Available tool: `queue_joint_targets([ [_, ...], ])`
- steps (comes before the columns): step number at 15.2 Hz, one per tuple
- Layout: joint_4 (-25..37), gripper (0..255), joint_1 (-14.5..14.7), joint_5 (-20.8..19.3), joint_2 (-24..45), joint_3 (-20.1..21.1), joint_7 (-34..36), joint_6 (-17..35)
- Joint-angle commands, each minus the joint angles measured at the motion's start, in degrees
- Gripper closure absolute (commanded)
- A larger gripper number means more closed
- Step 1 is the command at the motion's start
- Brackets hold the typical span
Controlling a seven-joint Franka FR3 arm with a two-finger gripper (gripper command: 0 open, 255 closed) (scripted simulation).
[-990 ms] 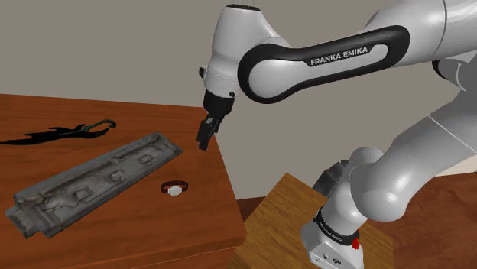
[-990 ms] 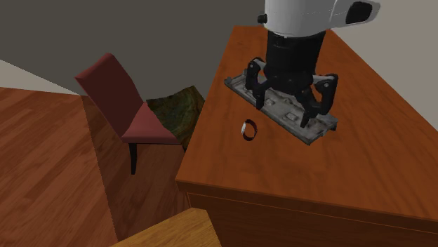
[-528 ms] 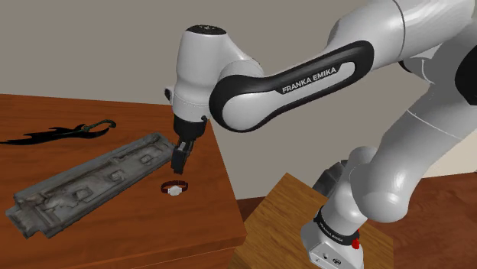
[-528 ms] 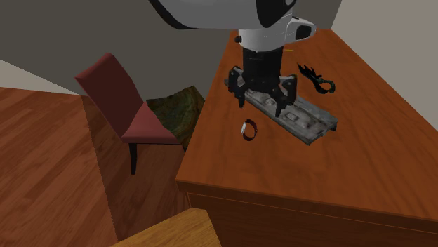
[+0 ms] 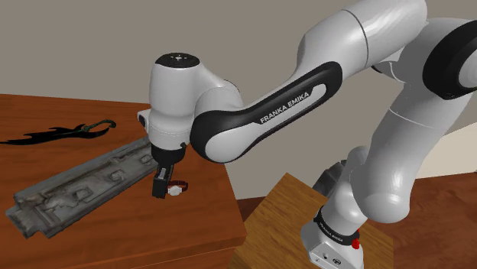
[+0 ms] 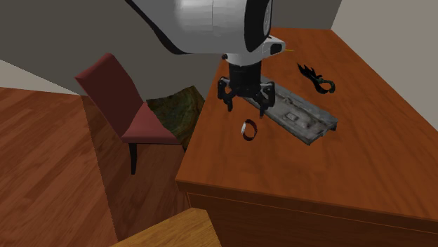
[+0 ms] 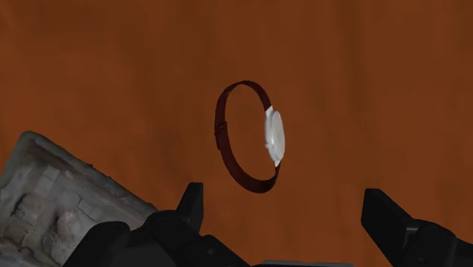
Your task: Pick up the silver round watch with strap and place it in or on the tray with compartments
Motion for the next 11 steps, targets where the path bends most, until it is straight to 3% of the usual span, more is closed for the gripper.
queue_joint_targets([
  [1,-0.45,0,0.02,-0.78,1.05,-0.1,0.48,1.39],
  [11,-0.9,0,0.06,-1.86,2.5,-0.31,1.22,3.11],
])
